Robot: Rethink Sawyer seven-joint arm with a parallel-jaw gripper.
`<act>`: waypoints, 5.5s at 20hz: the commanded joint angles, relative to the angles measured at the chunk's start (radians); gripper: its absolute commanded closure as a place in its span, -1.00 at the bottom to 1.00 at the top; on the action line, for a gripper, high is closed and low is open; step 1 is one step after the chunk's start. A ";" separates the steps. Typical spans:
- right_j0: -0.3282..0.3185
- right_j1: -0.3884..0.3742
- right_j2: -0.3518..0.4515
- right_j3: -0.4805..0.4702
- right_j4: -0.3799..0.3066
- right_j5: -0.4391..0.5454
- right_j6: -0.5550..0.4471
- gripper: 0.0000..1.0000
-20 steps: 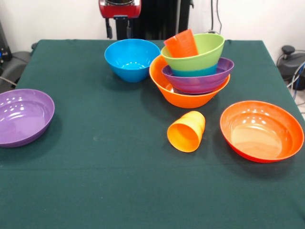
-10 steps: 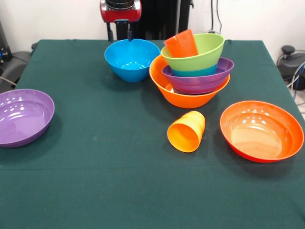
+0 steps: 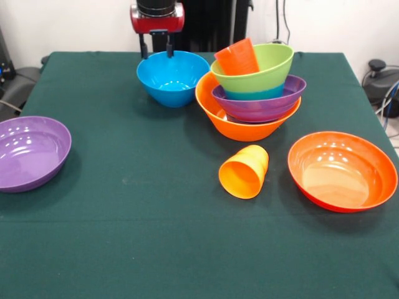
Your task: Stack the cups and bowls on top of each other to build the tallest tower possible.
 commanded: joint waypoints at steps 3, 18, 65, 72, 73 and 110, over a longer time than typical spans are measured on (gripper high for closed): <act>0.010 0.061 0.045 -0.108 -0.108 -0.059 -0.079 -1.00; -0.020 0.013 0.067 -0.089 -0.090 -0.006 -0.123 -1.00; -0.052 0.171 0.067 -0.191 -0.200 -0.089 -0.074 -1.00; -0.038 0.163 0.050 -0.190 -0.196 -0.100 -0.055 1.00; -0.039 0.164 0.052 -0.192 -0.194 -0.098 -0.058 1.00; -0.175 -0.251 0.289 0.043 0.114 0.229 -0.267 1.00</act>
